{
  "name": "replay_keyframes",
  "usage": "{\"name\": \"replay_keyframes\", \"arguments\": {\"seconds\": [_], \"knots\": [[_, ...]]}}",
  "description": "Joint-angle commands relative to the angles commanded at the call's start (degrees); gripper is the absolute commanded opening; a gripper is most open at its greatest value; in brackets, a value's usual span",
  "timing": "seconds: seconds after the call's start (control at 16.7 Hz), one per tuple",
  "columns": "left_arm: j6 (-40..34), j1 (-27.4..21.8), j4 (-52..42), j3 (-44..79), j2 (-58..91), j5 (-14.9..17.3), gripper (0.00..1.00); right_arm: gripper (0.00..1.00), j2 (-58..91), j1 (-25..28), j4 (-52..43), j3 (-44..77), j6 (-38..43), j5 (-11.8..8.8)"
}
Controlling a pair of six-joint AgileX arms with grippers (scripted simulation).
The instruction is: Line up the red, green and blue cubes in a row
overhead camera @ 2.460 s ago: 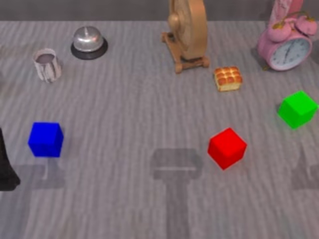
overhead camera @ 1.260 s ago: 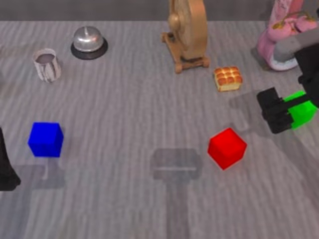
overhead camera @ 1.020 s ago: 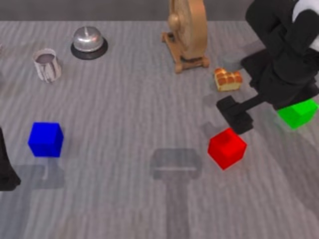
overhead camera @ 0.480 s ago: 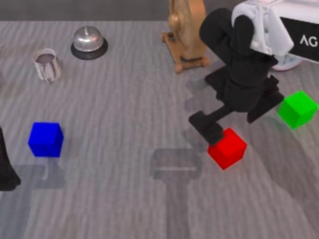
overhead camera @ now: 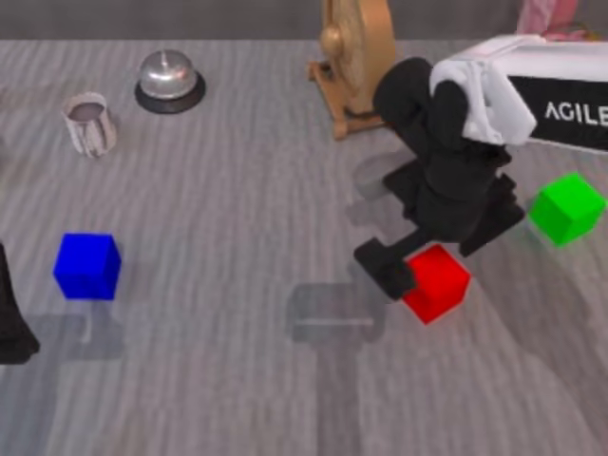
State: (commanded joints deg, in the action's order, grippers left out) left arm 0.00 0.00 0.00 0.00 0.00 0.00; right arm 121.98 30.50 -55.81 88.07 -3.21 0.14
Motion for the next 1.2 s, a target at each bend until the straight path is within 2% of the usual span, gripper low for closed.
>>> {"name": "replay_keyframes", "arguments": {"seconds": [0.24, 0.48, 1.2], "knots": [[0.0, 0.0, 0.0, 0.0, 0.0, 0.0, 1.0, 1.0, 3.15, 0.13, 7.75, -4.72, 0.14, 0.03], [0.0, 0.0, 0.0, 0.0, 0.0, 0.0, 1.0, 1.0, 3.44, 0.14, 8.24, -5.07, 0.16, 0.03], [0.0, 0.0, 0.0, 0.0, 0.0, 0.0, 1.0, 0.1, 3.44, 0.14, 8.24, -5.07, 0.16, 0.03]]}}
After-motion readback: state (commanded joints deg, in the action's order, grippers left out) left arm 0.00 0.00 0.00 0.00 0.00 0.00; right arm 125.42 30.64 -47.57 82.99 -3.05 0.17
